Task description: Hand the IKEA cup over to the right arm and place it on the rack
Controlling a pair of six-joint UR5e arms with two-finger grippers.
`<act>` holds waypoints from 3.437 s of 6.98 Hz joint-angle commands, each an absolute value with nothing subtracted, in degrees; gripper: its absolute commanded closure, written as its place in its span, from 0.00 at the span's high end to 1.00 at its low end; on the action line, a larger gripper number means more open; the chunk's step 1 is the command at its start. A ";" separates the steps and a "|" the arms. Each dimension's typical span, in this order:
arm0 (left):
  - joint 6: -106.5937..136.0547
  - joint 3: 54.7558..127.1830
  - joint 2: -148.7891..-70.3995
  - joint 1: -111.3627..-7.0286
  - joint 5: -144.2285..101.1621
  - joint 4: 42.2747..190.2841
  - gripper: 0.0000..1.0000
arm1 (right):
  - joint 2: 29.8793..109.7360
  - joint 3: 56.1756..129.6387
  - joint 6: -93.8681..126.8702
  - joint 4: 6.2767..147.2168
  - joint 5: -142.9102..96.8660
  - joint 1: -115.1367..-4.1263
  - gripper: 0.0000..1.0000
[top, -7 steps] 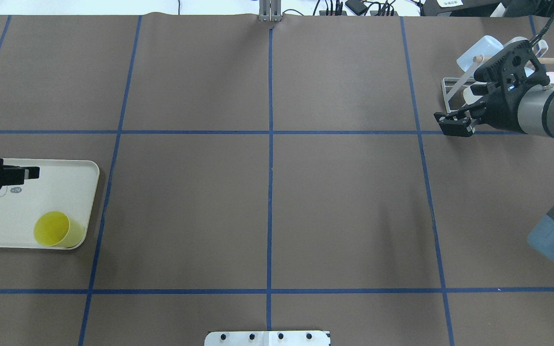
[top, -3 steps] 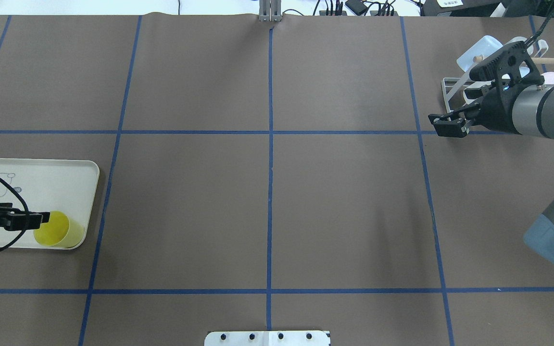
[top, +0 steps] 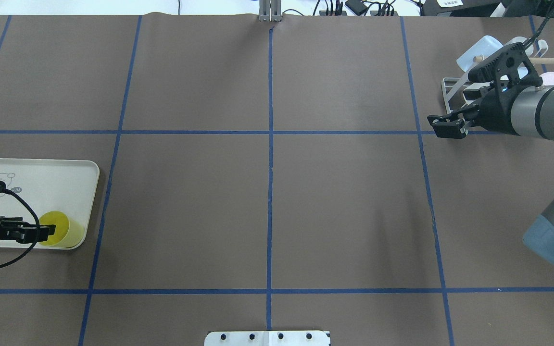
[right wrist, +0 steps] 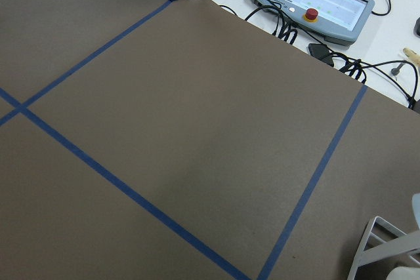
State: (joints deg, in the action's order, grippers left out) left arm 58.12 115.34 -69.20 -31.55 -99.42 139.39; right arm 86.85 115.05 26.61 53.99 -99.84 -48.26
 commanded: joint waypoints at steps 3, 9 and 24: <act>57.92 115.14 -69.61 -31.20 -99.67 139.57 0.00 | 87.01 115.05 26.54 53.96 -99.93 -48.16 1.00; 47.37 120.57 -71.27 -44.64 -109.59 137.37 0.00 | 85.53 114.70 26.01 52.91 -99.49 -47.38 1.00; 128.32 118.04 -117.33 -40.96 -112.33 119.97 0.00 | 63.47 105.56 6.38 33.57 -65.92 -21.62 0.98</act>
State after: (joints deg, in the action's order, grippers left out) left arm 127.91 118.08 -116.72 -41.69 -112.41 119.97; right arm 64.46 105.61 10.63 32.83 -66.52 -21.76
